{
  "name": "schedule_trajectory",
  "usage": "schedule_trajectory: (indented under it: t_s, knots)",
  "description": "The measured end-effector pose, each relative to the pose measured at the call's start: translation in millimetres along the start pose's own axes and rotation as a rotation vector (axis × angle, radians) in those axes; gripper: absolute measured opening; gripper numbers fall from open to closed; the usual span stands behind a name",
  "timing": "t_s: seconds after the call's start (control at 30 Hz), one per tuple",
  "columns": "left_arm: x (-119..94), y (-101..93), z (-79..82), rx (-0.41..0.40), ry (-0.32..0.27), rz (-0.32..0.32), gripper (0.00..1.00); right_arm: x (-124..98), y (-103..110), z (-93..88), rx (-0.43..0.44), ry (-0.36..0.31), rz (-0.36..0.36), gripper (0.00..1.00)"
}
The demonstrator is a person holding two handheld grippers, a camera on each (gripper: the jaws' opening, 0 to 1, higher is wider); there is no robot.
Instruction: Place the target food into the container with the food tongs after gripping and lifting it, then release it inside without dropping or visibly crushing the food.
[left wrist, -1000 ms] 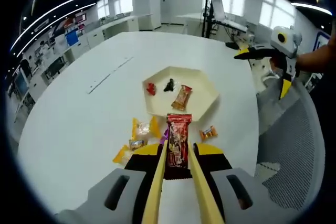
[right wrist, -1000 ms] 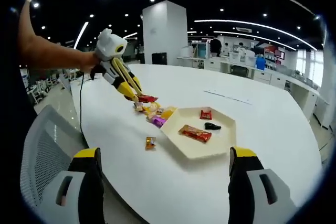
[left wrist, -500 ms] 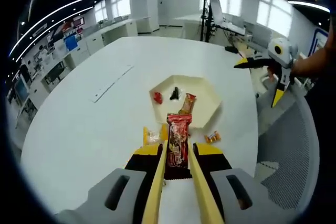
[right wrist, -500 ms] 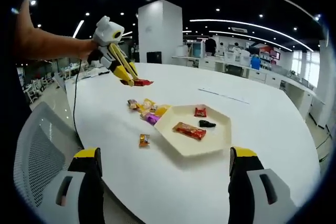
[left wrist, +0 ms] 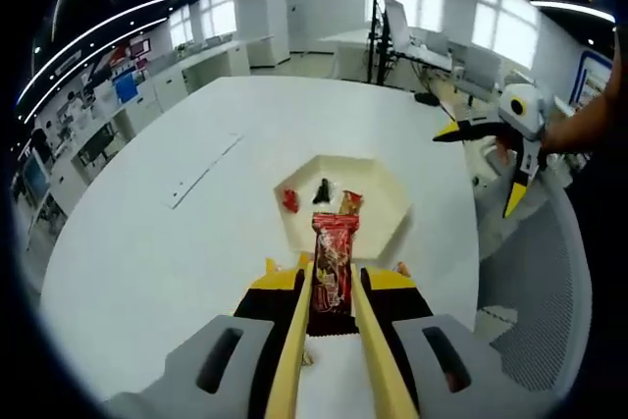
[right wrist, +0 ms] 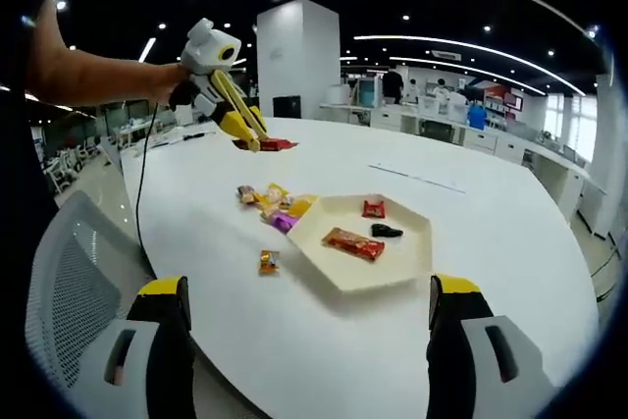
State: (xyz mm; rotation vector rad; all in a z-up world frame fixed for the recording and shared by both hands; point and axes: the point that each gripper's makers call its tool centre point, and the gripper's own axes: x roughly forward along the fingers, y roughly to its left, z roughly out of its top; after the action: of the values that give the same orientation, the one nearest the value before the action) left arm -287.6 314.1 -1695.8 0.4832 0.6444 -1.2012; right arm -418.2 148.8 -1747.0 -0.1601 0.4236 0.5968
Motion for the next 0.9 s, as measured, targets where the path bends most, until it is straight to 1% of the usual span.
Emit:
schedule_trajectory:
  t_s: [0.2, 0.47, 0.6, 0.73, 0.9]
  knots:
    - [6.0, 0.3, 15.5, 0.015, -0.008, -0.011, 0.19, -0.7, -1.4, 0.8, 0.007, -0.007, -0.007, 1.00]
    - [15.4, -4.3, 30.6, 0.037, -0.006, -0.032, 0.19, -1.0, -1.7, 1.2, 0.012, -0.010, -0.010, 1.00]
    - [24.9, -10.7, 38.0, 0.049, -0.009, -0.048, 0.19, -1.3, -2.3, 1.0, 0.008, -0.009, -0.012, 1.00]
    - [35.0, -13.4, 41.3, 0.058, -0.001, -0.060, 0.19, -1.9, -3.4, 1.6, 0.013, -0.012, -0.018, 1.00]
    - [48.1, -14.7, 57.1, 0.066, -0.002, -0.078, 0.19, -2.5, -4.5, 1.9, 0.016, -0.015, -0.024, 0.99]
